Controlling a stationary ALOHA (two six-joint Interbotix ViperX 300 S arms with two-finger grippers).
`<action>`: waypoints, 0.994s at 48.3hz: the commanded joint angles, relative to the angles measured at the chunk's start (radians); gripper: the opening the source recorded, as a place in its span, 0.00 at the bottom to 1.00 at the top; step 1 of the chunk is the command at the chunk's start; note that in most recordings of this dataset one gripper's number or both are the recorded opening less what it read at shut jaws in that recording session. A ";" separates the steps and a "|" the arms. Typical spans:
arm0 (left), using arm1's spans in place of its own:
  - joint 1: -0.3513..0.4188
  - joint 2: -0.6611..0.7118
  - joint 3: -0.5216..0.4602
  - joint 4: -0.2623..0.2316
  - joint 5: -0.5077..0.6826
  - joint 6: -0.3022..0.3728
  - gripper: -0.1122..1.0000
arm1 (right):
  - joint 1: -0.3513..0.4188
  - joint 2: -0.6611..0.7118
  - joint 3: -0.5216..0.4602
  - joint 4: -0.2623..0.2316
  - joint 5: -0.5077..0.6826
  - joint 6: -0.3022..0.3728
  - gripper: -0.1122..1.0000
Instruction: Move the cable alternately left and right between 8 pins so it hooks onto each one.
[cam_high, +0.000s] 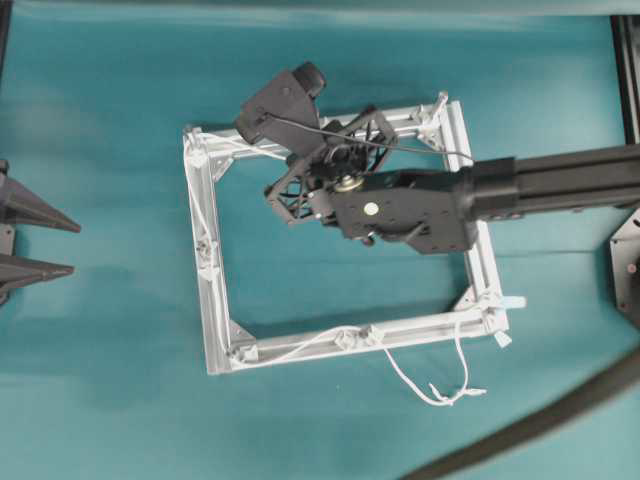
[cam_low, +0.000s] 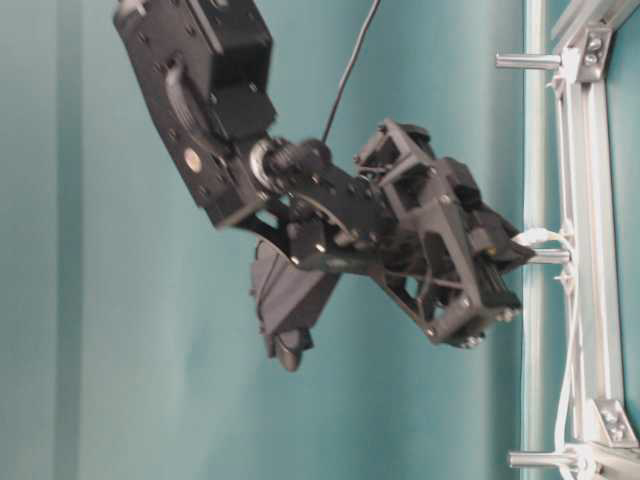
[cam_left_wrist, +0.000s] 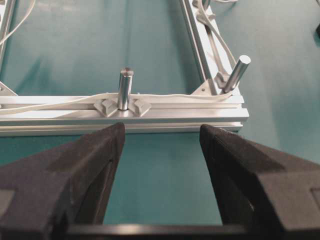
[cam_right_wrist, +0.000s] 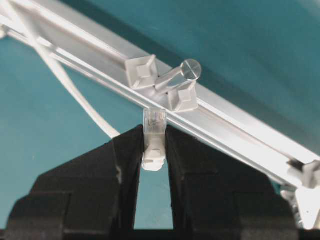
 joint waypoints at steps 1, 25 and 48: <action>-0.005 0.015 -0.025 0.003 -0.005 -0.008 0.67 | 0.003 -0.084 0.026 -0.005 -0.020 -0.028 0.23; -0.005 -0.028 -0.012 0.003 -0.005 -0.008 0.67 | -0.109 -0.319 0.439 -0.078 -0.419 -0.127 0.23; -0.005 -0.037 -0.011 0.005 -0.003 -0.006 0.67 | -0.207 -0.462 0.618 -0.236 -0.778 -0.377 0.23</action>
